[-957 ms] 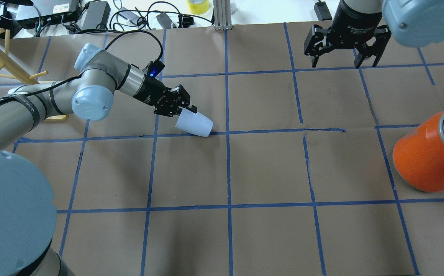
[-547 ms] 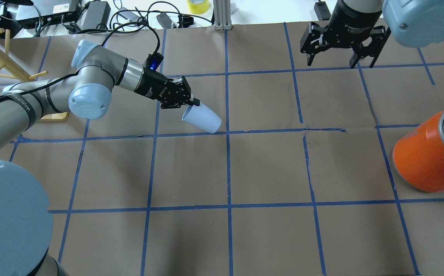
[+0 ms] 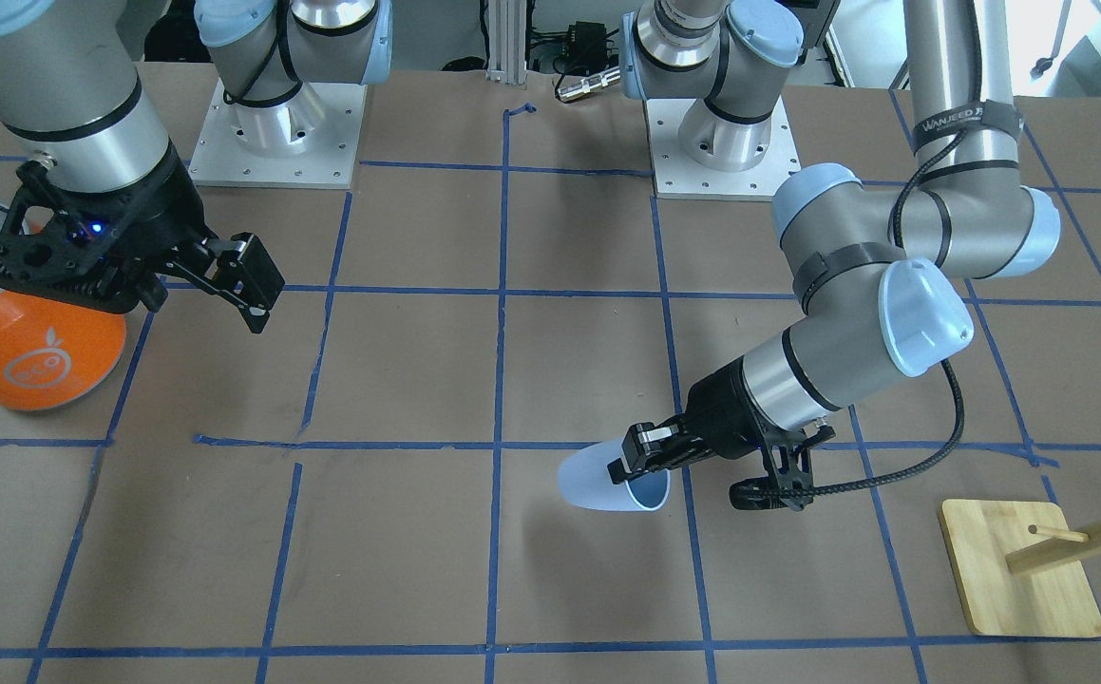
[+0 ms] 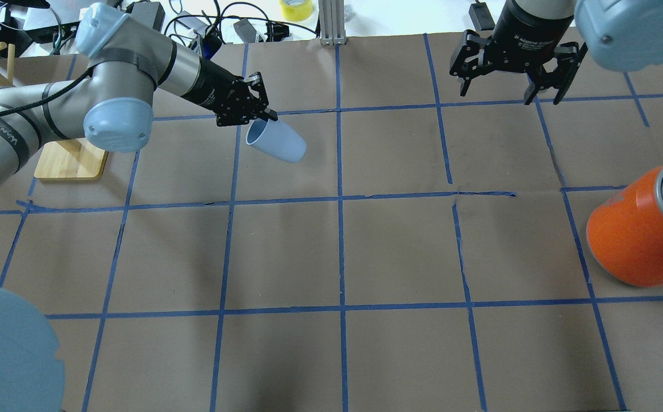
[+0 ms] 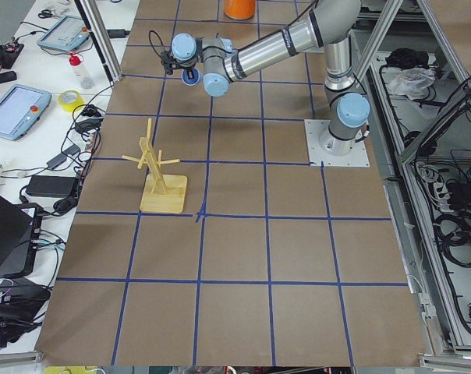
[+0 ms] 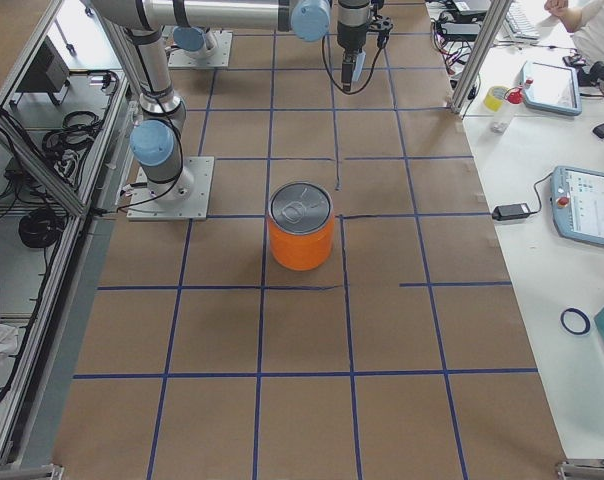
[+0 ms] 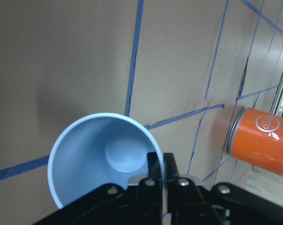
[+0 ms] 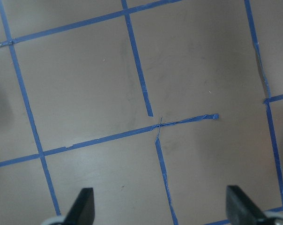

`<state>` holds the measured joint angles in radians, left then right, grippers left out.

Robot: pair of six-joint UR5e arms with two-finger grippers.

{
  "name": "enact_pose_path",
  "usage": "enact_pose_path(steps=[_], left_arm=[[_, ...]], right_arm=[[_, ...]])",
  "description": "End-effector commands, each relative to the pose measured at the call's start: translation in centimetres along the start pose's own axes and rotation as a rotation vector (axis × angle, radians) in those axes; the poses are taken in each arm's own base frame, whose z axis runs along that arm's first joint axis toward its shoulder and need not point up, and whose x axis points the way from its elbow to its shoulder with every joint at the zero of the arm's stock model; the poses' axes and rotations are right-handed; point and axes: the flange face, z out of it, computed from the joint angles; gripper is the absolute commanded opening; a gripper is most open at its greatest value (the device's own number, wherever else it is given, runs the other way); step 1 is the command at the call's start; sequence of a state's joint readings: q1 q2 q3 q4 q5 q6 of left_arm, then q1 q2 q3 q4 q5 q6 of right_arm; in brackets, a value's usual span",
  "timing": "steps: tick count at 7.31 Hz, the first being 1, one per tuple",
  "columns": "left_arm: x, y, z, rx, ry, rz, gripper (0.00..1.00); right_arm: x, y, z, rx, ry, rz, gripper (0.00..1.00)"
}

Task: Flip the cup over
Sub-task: 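Lift and rotate the cup upright with the left gripper, moving it farther away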

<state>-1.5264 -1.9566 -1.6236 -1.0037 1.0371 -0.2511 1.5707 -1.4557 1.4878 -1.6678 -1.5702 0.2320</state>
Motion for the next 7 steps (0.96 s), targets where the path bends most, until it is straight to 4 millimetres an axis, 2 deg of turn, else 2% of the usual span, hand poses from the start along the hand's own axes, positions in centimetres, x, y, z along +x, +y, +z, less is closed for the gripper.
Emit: enact_pose_path(steps=[1,3,4,5,6,7], left_arm=[[3.3,-1.0,-1.6,0.152,-0.375,0.148,0.0],[1.2,-1.7,-1.5,0.111,-0.599,0.391,0.0],[0.6,-2.6,-0.1,0.098,-0.608,0.436,0.0],[0.2,-3.3,0.2,0.137,-0.647,0.506,0.0],[-1.5,-4.6,-0.9,0.171,-0.68,0.512,0.0],[-5.6,-6.0,-1.9,0.154,-0.687,0.462,0.0]], right_arm=[[0.0,0.0,0.1,-0.003,0.001,0.006,1.0],[0.0,0.1,0.5,-0.006,0.002,0.007,1.0],[0.1,0.2,0.8,-0.018,0.006,0.007,1.0],[0.1,0.2,0.8,-0.018,0.005,0.007,1.0],[0.0,0.3,0.8,-0.019,0.003,0.004,1.0],[0.0,0.3,0.8,-0.019,0.003,0.004,1.0]])
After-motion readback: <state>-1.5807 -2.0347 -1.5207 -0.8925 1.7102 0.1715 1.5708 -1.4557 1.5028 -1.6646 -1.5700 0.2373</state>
